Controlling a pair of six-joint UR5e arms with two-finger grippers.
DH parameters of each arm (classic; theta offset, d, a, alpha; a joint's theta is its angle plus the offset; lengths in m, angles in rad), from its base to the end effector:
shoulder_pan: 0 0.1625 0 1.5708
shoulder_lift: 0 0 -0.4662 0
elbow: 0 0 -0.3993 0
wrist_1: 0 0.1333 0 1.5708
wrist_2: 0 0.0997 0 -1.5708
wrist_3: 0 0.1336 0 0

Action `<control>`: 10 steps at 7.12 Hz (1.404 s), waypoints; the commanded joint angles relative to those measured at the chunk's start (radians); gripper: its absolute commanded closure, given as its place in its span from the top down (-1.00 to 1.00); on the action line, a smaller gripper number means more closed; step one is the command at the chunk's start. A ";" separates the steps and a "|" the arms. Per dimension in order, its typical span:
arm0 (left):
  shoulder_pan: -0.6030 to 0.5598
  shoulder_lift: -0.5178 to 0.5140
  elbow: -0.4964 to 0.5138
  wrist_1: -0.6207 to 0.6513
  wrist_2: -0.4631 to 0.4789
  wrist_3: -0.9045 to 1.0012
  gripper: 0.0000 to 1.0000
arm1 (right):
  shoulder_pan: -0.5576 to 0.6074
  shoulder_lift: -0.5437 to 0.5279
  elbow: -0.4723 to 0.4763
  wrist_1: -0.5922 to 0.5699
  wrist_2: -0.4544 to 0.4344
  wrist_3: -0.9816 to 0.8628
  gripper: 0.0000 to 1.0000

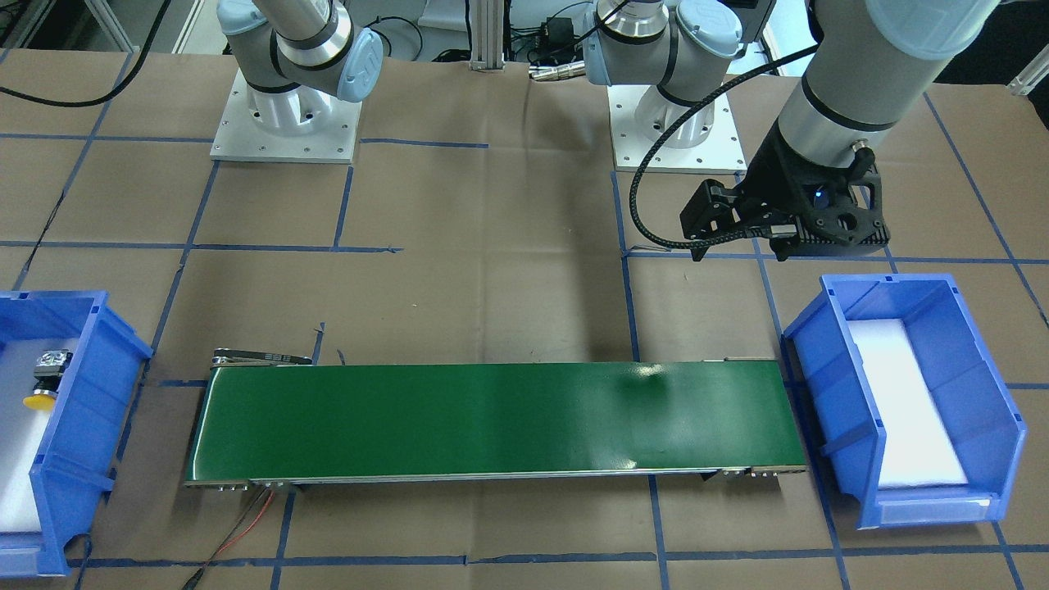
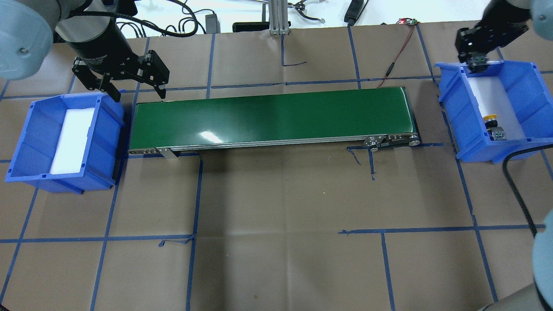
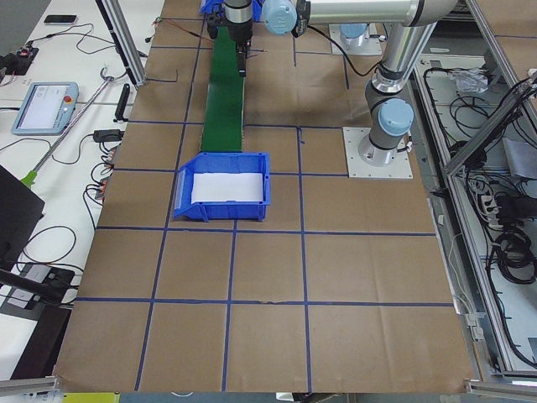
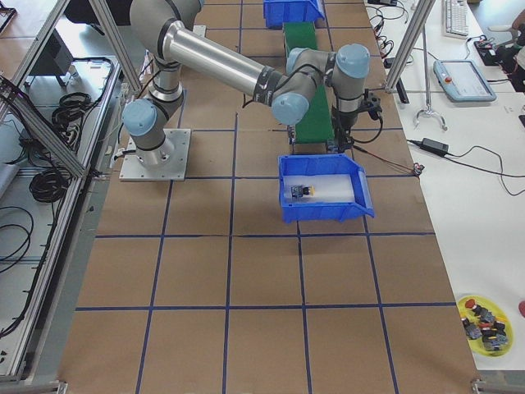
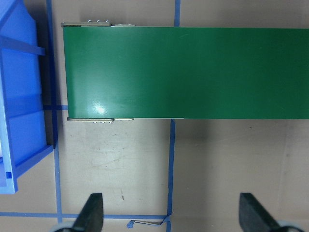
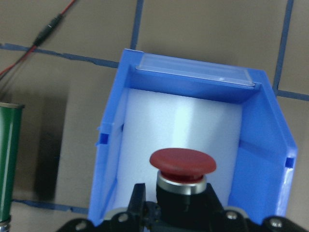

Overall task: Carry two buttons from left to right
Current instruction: 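Carry the red button with the right gripper over the bin, then lower the red button into the bin and open the right gripper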

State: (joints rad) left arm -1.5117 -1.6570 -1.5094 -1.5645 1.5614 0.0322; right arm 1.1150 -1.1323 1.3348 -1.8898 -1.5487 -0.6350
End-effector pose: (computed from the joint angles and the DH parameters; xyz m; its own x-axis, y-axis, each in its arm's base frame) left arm -0.1026 -0.5435 0.4816 -0.9996 -0.0271 0.0100 -0.0269 0.9995 0.0182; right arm -0.1874 -0.6918 0.3832 -0.9830 -0.1766 0.0513 -0.1812 0.9777 -0.1066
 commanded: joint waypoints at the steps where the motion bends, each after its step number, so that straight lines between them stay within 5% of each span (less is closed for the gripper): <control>1: -0.001 -0.001 0.000 0.001 -0.001 0.000 1.00 | -0.023 0.116 -0.046 -0.052 0.013 -0.063 -0.91; 5: -0.001 -0.001 0.000 0.000 0.000 -0.002 1.00 | -0.023 0.186 0.052 -0.233 0.061 -0.060 -0.91; 10: -0.001 -0.001 0.000 0.001 0.000 -0.002 1.00 | -0.027 0.186 0.122 -0.235 0.042 -0.052 -0.85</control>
State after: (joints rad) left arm -1.5125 -1.6585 -1.5094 -1.5641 1.5614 0.0307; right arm 1.0900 -0.9454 1.4374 -2.1246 -1.5020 -0.6902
